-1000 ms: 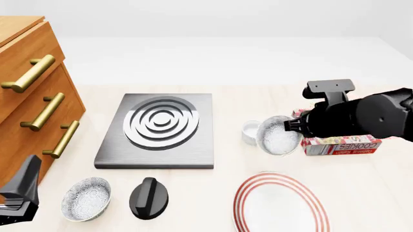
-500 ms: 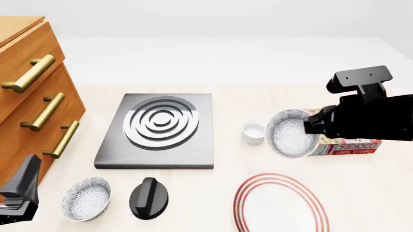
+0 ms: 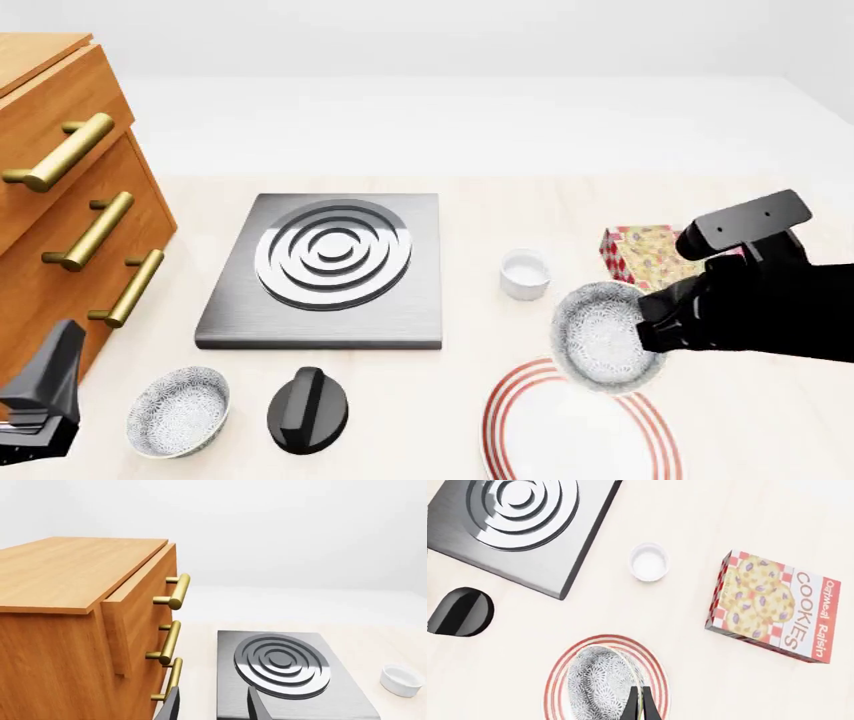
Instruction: Pick the akita bowl between the plate and the ramekin and place it on the plate.
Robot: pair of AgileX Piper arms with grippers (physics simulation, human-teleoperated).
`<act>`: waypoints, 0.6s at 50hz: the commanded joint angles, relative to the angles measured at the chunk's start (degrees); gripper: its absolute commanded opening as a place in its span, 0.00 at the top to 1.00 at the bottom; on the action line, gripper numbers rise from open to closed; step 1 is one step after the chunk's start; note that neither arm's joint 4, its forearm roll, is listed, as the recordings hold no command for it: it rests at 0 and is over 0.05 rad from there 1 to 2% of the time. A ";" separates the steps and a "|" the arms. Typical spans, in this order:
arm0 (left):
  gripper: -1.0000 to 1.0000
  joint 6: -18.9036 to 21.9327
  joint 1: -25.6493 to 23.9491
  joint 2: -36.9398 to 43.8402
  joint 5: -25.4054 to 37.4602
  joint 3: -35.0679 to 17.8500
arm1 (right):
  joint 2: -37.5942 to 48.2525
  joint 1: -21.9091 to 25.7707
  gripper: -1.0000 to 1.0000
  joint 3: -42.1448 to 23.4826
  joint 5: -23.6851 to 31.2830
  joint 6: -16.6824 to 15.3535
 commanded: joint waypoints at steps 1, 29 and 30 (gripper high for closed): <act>0.00 0.00 0.02 0.14 -0.15 0.00 | -2.55 0.21 1.00 5.47 -0.92 -1.20; 0.00 -0.01 0.02 -1.88 0.39 1.48 | 5.00 5.35 1.00 14.53 -11.10 3.14; 0.00 -0.01 0.02 -1.88 0.39 1.48 | 5.57 5.75 1.00 14.68 -11.55 3.28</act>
